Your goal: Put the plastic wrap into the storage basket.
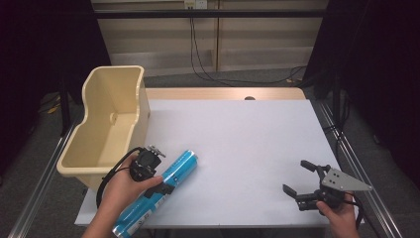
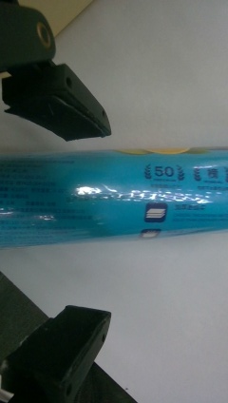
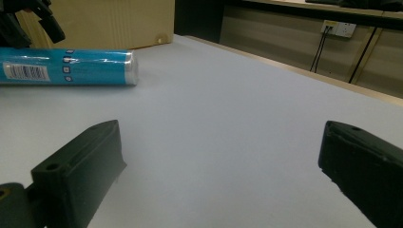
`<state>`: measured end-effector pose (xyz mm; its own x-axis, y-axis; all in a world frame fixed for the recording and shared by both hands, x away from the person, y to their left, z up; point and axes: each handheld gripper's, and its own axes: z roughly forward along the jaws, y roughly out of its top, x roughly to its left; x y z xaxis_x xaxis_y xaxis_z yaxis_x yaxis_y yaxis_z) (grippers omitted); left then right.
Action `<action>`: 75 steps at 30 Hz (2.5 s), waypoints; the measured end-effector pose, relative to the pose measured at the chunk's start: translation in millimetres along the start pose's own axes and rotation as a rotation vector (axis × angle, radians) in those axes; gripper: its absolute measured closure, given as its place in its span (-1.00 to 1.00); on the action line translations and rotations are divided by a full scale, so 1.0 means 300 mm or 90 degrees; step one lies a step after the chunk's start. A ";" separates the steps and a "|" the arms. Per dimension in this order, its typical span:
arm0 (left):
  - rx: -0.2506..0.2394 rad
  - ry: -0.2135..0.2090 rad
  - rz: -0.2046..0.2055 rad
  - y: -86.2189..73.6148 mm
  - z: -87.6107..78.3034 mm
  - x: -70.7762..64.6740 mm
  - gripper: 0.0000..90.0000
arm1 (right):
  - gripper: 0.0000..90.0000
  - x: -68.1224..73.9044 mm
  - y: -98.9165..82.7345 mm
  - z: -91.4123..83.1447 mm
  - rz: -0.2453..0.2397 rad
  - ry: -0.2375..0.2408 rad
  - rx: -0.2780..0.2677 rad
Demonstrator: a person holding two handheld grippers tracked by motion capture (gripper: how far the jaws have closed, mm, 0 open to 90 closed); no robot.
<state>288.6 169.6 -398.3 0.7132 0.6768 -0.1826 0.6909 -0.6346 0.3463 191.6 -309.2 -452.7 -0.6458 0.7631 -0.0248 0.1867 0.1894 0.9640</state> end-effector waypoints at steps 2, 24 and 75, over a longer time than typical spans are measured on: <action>0.017 -0.008 0.008 -0.001 0.007 0.000 -0.86 | -0.99 0.000 0.001 0.000 -0.001 0.001 0.002; 0.031 0.007 0.015 -0.023 0.055 0.008 -0.85 | -0.99 0.002 0.003 0.001 -0.008 0.005 0.002; 0.046 0.017 -0.079 0.004 0.096 -0.027 -0.29 | -0.98 -0.003 -0.005 0.007 -0.012 0.010 0.015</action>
<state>287.1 152.7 -422.8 0.6194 0.7604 -0.1952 0.7807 -0.5706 0.2547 193.4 -308.9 -454.6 -0.6608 0.7496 -0.0390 0.1910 0.2182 0.9570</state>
